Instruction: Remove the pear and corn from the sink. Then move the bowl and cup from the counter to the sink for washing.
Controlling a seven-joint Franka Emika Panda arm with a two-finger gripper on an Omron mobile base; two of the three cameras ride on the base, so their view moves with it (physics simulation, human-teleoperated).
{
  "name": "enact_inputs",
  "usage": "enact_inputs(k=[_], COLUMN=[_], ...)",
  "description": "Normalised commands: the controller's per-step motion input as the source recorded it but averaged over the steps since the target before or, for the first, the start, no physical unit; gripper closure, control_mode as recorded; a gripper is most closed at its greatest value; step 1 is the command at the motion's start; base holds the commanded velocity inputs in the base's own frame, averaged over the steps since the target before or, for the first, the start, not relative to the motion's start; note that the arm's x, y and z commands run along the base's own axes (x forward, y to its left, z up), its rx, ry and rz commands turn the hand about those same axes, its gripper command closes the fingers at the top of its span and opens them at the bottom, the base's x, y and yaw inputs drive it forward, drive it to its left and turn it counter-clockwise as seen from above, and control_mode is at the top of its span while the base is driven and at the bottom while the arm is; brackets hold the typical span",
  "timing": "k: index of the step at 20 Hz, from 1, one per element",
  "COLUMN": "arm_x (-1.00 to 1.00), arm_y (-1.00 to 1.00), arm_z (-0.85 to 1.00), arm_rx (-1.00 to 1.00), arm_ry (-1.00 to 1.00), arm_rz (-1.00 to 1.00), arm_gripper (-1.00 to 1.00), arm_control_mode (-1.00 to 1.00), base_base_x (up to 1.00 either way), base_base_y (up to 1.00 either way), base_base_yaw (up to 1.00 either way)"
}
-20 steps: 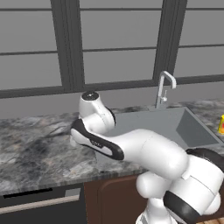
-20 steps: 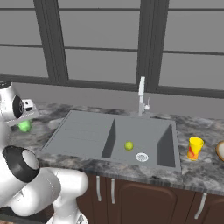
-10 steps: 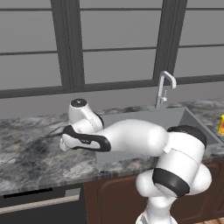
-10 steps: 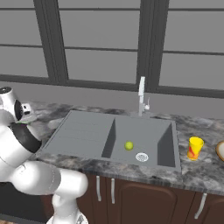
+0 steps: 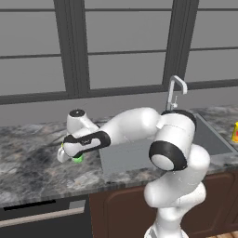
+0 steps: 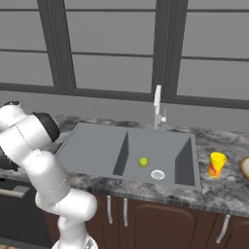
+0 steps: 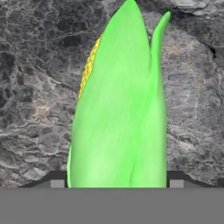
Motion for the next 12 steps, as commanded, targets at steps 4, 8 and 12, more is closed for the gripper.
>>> enact_inputs(k=[4, 8, 12], arm_x=[0.27, 0.32, 0.25], arm_y=[0.29, 0.22, 0.17], arm_z=[-0.37, -0.32, -0.34], arm_rx=[0.00, -0.04, -0.09], arm_ry=[0.02, 0.00, 0.00], arm_rz=[-0.01, -0.07, -0.12], arm_gripper=[1.00, 1.00, 1.00], arm_control_mode=[-1.00, -1.00, -1.00], base_base_x=[0.00, 0.00, 0.00], base_base_y=[0.00, 0.00, 0.00], base_base_yaw=[0.00, 0.00, 0.00])
